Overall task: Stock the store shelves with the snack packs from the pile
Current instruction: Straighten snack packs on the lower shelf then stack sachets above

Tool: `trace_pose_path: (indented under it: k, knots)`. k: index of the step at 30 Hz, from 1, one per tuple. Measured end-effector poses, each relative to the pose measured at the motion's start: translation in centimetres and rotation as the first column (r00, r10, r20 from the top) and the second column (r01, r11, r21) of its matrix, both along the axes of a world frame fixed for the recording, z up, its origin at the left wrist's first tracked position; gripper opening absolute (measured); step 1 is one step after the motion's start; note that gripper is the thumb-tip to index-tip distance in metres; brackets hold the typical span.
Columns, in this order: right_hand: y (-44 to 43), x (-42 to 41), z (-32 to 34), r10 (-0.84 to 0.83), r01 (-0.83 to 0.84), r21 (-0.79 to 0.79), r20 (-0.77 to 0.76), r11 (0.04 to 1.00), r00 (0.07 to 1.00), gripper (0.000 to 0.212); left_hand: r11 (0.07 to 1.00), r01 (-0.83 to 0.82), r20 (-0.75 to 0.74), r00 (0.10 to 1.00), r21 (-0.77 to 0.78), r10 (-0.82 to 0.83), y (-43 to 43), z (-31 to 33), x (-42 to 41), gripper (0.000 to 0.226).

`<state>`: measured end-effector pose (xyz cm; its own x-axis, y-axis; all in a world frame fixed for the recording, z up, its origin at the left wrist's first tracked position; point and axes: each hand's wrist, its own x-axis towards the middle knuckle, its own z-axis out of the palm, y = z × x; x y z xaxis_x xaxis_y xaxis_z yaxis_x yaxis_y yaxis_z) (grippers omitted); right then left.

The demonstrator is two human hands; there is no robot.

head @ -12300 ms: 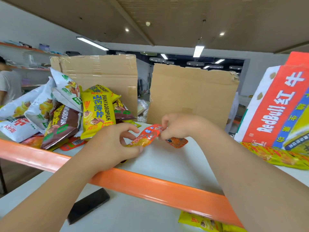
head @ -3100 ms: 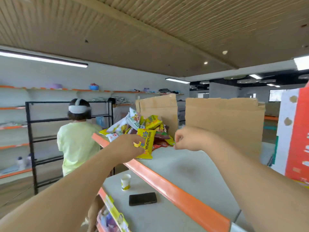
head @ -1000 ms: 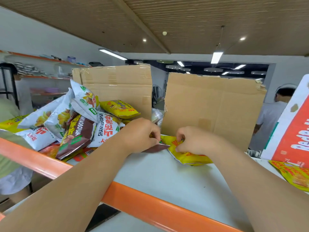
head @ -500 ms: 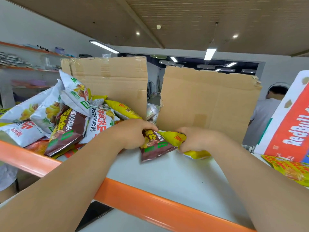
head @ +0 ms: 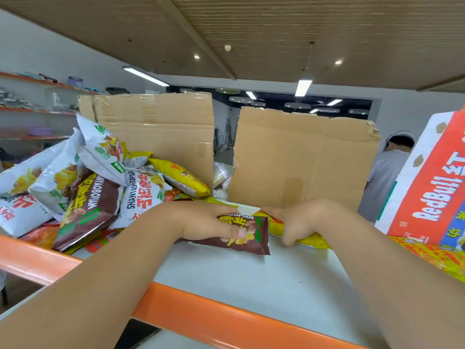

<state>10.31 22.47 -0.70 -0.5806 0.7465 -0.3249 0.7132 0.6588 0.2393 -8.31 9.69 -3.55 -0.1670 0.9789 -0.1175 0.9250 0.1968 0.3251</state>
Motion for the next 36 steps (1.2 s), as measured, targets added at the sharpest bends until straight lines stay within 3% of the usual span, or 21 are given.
trace_pose_path:
  k: [5, 9, 19, 24, 26, 29, 33, 36]
  knots:
    - [0.2, 0.7, 0.1, 0.04, -0.04, 0.009, -0.052, 0.999, 0.998, 0.096, 0.999, 0.001, -0.008, 1.0, 0.04, 0.0, -0.2, 0.0, -0.3, 0.109]
    - [0.6, 1.0, 0.4, 0.046, -0.046, 0.008, -0.07, 0.999, 0.997, 0.095, 0.996, 0.001, -0.015, 1.0, 0.092, 0.0, -0.5, 0.1, -0.1, 0.096]
    - [1.0, 1.8, 0.8, -0.022, 0.021, -0.008, -0.162, 1.0, 0.987, 0.083, 0.995, 0.011, -0.044, 0.999, 0.096, -0.007, -0.8, 0.4, 0.2, 0.089]
    - [0.9, 1.8, 1.1, -0.105, 0.106, 0.002, -0.138, 0.994, 0.985, 0.075, 0.992, 0.042, -0.058, 0.998, 0.117, -0.035, -1.1, 0.6, 0.9, 0.079]
    - [0.9, 2.0, 1.3, -0.241, 0.228, -0.083, -0.217, 0.97, 0.946, 0.081, 0.99, 0.037, -0.054, 0.998, 0.133, -0.03, -1.1, 0.7, 1.1, 0.067]
    - [1.4, 2.6, 1.8, -0.344, 0.326, -0.112, -0.35, 0.939, 0.871, 0.09, 0.985, 0.042, -0.124, 0.992, 0.166, -0.022, -1.1, 0.9, 1.3, 0.075]
    - [1.5, 3.0, 2.0, -0.211, 0.187, -0.101, -0.372, 0.977, 0.904, 0.052, 0.976, 0.104, -0.177, 0.982, 0.19, -0.07, -1.0, 0.6, 2.2, 0.053]
    - [0.9, 3.0, 1.8, -0.123, 0.112, -0.057, -0.277, 0.992, 0.953, 0.042, 0.971, 0.125, -0.2, 0.976, 0.202, -0.084, -1.1, 0.7, 2.8, 0.047]
